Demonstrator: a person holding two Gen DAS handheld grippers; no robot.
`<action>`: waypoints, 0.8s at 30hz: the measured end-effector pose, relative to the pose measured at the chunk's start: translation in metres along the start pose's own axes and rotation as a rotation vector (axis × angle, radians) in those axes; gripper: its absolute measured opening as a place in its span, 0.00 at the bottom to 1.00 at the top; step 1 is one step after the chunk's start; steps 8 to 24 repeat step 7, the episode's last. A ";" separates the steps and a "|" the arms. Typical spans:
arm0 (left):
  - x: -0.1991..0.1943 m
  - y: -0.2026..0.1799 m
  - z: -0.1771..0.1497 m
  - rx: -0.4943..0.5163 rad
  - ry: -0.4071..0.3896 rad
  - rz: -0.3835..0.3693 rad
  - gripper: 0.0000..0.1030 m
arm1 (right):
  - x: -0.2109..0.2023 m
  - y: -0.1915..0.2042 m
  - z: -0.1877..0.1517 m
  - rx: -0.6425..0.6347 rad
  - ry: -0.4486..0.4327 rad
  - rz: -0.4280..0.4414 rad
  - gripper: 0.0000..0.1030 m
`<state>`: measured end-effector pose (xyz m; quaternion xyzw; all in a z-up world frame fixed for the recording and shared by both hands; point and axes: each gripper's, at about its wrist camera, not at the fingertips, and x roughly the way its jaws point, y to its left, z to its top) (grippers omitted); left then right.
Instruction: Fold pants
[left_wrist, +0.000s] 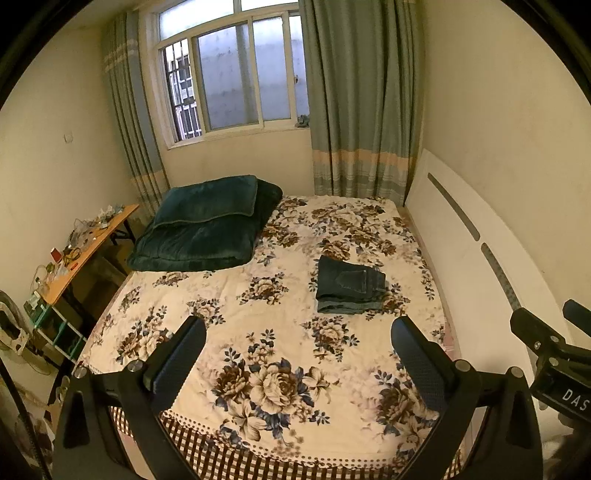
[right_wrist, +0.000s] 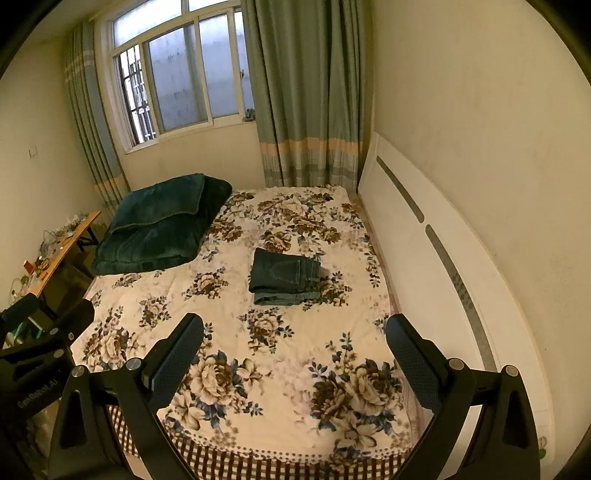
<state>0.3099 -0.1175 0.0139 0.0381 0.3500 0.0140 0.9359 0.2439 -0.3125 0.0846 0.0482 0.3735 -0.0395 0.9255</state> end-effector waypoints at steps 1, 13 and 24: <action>0.001 -0.001 -0.001 0.001 0.004 -0.002 1.00 | -0.001 -0.002 -0.003 0.003 0.000 -0.002 0.98; 0.001 -0.001 -0.005 0.001 0.002 -0.019 1.00 | 0.000 -0.004 -0.008 0.008 0.004 -0.006 0.98; 0.001 -0.001 -0.005 0.001 0.002 -0.019 1.00 | 0.000 -0.004 -0.008 0.008 0.004 -0.006 0.98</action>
